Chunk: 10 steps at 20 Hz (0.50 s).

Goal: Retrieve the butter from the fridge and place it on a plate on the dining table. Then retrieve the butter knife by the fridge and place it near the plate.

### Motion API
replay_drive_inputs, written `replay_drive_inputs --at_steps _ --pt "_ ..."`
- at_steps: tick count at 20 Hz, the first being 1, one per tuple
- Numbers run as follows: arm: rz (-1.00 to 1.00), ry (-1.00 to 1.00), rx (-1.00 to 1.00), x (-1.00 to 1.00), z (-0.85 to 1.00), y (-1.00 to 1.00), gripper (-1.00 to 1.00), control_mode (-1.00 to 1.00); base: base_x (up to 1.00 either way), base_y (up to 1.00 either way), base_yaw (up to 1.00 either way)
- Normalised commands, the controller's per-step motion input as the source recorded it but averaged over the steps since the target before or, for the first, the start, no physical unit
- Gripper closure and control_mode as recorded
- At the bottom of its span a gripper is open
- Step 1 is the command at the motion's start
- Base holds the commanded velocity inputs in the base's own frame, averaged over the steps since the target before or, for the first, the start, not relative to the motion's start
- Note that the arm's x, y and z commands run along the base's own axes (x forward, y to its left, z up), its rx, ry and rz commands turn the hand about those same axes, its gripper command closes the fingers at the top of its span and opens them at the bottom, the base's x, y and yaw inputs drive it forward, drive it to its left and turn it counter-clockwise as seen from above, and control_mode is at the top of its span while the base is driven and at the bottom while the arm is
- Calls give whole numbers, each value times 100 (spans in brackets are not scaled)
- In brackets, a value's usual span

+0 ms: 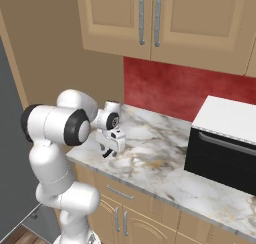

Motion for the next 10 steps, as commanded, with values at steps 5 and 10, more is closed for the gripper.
replay_drive_inputs --at_steps 5,10 --pt "0 2 0 0 -26 0 -100 -100 0 0 0" --pt "0 0 0 0 -17 0 -100 -100 0 0 0"
